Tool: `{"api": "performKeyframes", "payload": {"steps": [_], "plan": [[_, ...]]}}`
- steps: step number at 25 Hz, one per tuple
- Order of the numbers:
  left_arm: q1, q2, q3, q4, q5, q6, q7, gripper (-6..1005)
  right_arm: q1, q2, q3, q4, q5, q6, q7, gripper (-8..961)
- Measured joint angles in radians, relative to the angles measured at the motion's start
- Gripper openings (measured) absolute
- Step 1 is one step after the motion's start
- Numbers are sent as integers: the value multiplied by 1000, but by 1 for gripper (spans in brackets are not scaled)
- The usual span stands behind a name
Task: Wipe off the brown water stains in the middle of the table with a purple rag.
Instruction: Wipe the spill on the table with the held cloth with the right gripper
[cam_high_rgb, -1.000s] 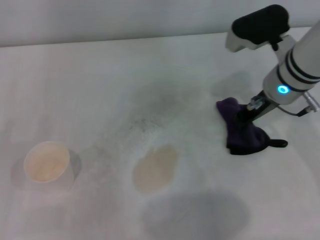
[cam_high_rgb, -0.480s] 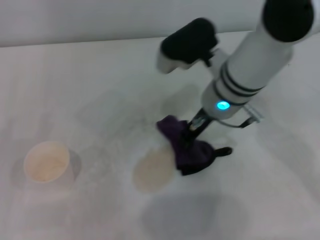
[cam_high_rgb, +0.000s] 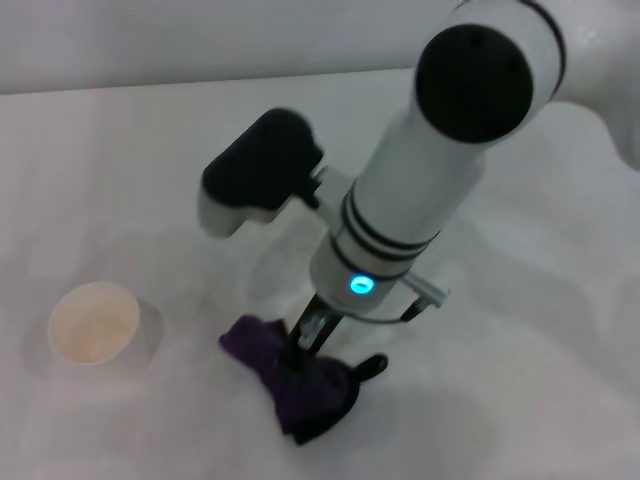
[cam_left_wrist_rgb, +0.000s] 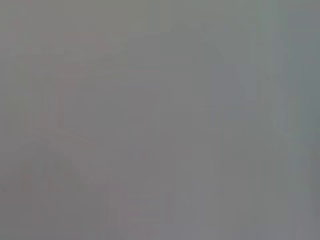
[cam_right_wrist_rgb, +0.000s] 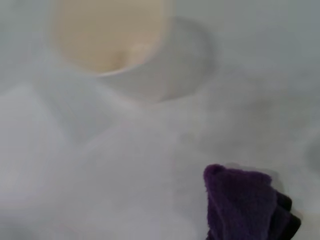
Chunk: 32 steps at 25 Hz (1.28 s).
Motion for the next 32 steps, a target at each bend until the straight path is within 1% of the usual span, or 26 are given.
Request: {"api": "performKeyframes", "payload": {"steps": [1,5,10,13,20,22,24,26,28,32], "plan": [[0,0,1,0,0,0,0,892,6,0,-18,0,38,-13,-26,121],[2,-2,2,0,1,2,0,892,7,0,-31,6,77,-42,-60,121],[7,-2,2,-2,1,0,0,892,15,0,-34,38,59,-52,-59,121],[9,-2,2,-2,0,-1,0,892,26,-2,-8,52,-17,-27,-21,121],[11,-1,0,-2,-3,-2,0,891,-8,-3,152,7,-313,124,58,121],[11,-1,0,-2,-3,-3,0,891,-11,-4,178,8,-384,156,76,120],[9,-1,0,-2,-4,-2,0,891,-12,-3,189,21,-414,171,83,119],[7,-1,2,-2,-4,-2,0,891,-12,-1,189,27,-411,173,80,117],[7,-1,2,-2,-4,-1,0,891,-11,0,173,18,-369,169,67,118],[2,-2,2,-2,-1,0,0,891,0,0,116,-17,-203,136,8,124]]}}
